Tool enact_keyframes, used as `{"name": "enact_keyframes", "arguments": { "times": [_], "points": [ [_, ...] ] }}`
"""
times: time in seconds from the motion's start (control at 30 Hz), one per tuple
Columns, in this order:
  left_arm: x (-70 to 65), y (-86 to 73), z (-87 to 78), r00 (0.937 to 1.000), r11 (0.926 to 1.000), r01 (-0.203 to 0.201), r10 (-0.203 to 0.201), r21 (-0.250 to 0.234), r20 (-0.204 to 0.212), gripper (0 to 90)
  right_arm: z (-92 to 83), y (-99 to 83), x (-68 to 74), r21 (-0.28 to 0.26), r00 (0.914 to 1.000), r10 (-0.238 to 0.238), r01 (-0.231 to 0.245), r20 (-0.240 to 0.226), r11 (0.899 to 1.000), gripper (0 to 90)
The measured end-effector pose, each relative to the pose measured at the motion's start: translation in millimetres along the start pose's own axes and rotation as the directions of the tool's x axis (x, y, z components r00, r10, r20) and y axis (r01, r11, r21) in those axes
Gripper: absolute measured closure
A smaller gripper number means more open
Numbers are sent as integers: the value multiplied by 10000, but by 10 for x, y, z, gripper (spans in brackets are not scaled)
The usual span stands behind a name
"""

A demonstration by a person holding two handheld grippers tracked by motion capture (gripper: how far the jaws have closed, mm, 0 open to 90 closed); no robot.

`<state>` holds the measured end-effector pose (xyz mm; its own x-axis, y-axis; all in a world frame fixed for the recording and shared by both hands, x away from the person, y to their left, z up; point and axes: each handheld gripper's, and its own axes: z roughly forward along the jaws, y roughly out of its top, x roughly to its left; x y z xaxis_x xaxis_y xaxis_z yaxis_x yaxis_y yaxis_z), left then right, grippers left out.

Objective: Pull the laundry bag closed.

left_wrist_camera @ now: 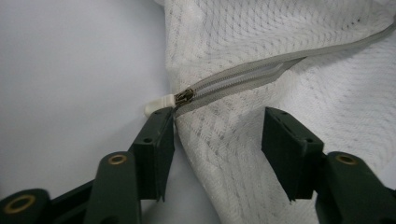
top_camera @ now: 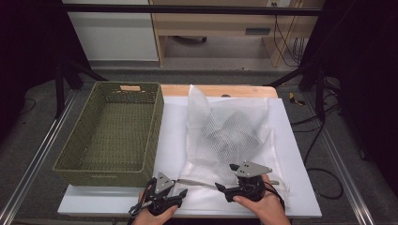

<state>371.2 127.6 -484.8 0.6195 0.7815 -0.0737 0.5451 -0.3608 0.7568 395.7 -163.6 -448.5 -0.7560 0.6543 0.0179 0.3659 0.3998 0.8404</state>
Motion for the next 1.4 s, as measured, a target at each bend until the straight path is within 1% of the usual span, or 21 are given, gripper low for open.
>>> {"name": "enact_keyframes", "arguments": {
  "times": [0.07,0.17,0.23,0.27,0.37,0.4,0.47,0.5,0.6,0.67,0.7,0.77,0.83,0.93,1.0,1.1,1.17,1.23,1.3,1.33,1.4],
  "points": [
    [-13,-3,0,9998,10000,-24,24,-10,-199,474,-6,-1,-1,14,10000,30,-30,6,10000,171],
    [-30,-15,-1,9984,9999,-148,145,-54,-546,549,-3,0,0,11,10000,31,-31,2,10000,171],
    [-38,-18,-1,9977,9999,-138,135,-44,-658,582,2,4,8,14,10000,-14,14,-5,10000,171],
    [-38,-20,1,9977,9999,-43,37,-96,-678,591,4,7,12,13,10000,-19,19,-16,10000,171],
    [-15,-25,-6,9983,9999,50,-59,-155,-575,603,11,13,21,17,10000,-55,55,-23,10000,171],
    [-7,-30,-11,9983,9997,155,-166,-197,-551,607,11,13,21,23,10000,-66,66,-12,10000,171],
    [-2,-40,-15,9984,9995,152,-166,-262,-545,629,6,11,17,37,10000,-65,65,-15,10000,172],
    [-5,-41,-16,9982,9992,246,-263,-302,-542,632,1,10,16,53,10000,-36,36,3,10000,172],
    [-7,-48,-36,9983,9997,149,-159,-176,-562,640,-10,13,7,-20,10000,-47,47,9,10000,175],
    [-2,-47,-33,9980,9997,186,-197,-175,-606,648,-11,16,6,-32,10000,-41,41,20,10000,176],
    [-1,-49,-33,9977,9997,186,-197,-172,-647,663,-9,17,7,-30,10000,-63,63,20,10000,179],
    [5,-78,-32,9964,9985,374,-404,-407,-752,706,-3,22,17,-19,10000,-85,85,15,10000,186],
    [8,-93,-32,9952,9977,417,-462,-531,-867,762,3,33,33,26,9999,-131,131,0,9999,201],
    [22,-105,-28,9943,9958,567,-629,-716,-866,858,19,69,71,94,9997,-225,226,-70,9997,242],
    [32,-110,-35,9932,9926,892,-948,-822,-669,881,31,109,104,292,9996,-279,280,-50,9992,279],
    [10,-90,-97,9933,9910,838,-914,-1048,-704,888,32,184,158,410,9995,-295,300,-110,9987,355],
    [-23,-62,-151,9935,9880,763,-868,-1345,-741,890,29,256,193,423,9991,-369,377,-209,9984,415],
    [-61,-36,-209,9939,9857,572,-713,-1588,-844,891,37,346,226,602,9986,-428,447,-326,9972,479],
    [-100,-25,-248,9944,9828,457,-619,-1790,-861,891,49,450,279,641,9973,-596,622,-424,9960,540],
    [-115,-22,-263,9948,9828,343,-510,-1815,-880,891,58,506,306,688,9968,-655,686,-462,9953,563],
    [-137,-19,-280,9951,9815,299,-471,-1889,-873,891,85,617,362,848,9949,-870,911,-502,9922,628]
  ]
}}
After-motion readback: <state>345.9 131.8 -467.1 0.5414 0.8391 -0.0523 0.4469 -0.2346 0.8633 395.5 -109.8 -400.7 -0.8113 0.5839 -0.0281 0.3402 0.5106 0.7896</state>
